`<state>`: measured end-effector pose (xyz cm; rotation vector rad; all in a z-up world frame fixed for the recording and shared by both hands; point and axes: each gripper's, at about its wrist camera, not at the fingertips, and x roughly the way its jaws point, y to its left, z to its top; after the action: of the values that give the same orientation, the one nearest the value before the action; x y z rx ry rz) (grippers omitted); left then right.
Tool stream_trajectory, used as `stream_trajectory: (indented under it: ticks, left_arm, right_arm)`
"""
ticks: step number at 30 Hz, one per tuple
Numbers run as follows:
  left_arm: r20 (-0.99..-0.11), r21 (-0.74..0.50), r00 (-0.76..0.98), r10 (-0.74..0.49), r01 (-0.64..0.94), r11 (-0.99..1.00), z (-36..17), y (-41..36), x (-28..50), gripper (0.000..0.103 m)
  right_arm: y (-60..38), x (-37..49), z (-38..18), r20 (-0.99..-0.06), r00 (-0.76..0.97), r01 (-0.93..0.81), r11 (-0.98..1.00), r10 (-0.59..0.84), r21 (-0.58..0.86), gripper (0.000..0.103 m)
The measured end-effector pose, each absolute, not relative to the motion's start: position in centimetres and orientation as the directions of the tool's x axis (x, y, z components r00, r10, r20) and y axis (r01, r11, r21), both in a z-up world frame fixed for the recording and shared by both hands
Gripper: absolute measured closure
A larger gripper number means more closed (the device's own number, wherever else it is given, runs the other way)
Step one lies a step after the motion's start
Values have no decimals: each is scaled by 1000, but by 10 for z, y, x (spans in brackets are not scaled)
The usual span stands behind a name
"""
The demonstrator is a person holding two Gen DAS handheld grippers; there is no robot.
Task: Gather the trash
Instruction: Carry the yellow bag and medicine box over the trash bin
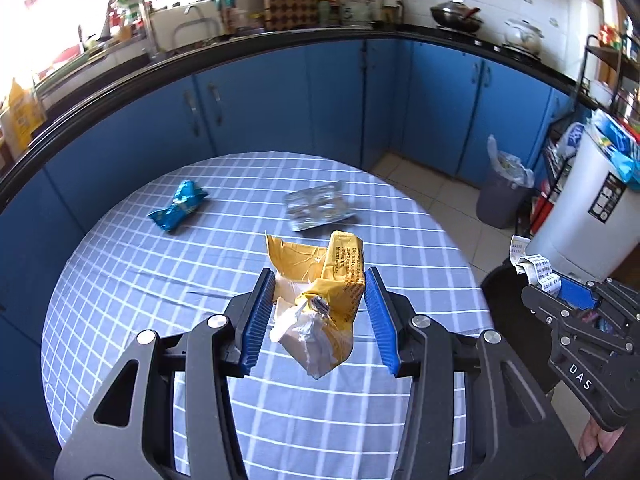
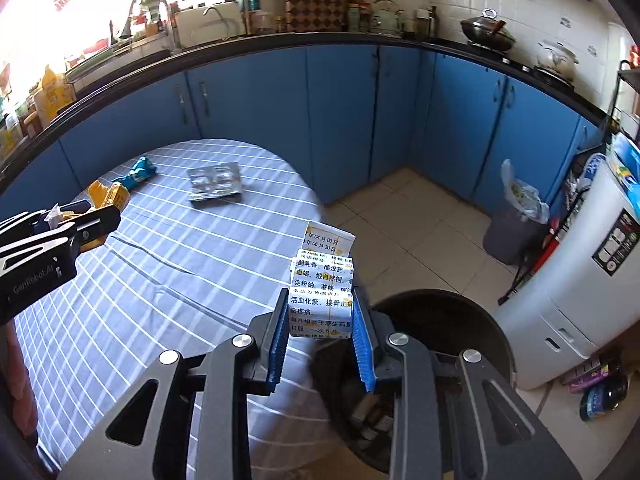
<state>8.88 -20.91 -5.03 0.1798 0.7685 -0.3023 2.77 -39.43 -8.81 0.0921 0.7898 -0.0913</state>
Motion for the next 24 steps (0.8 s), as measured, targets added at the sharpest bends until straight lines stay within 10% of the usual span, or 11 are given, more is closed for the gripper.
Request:
stream_trajectory:
  ticks: [24]
  left_arm:
    - [-720,107,641,-265,480,871,-56,-320,66,56]
  right_arm:
    - [-475,-9,-103,-714,692,196,980,-104,47,75]
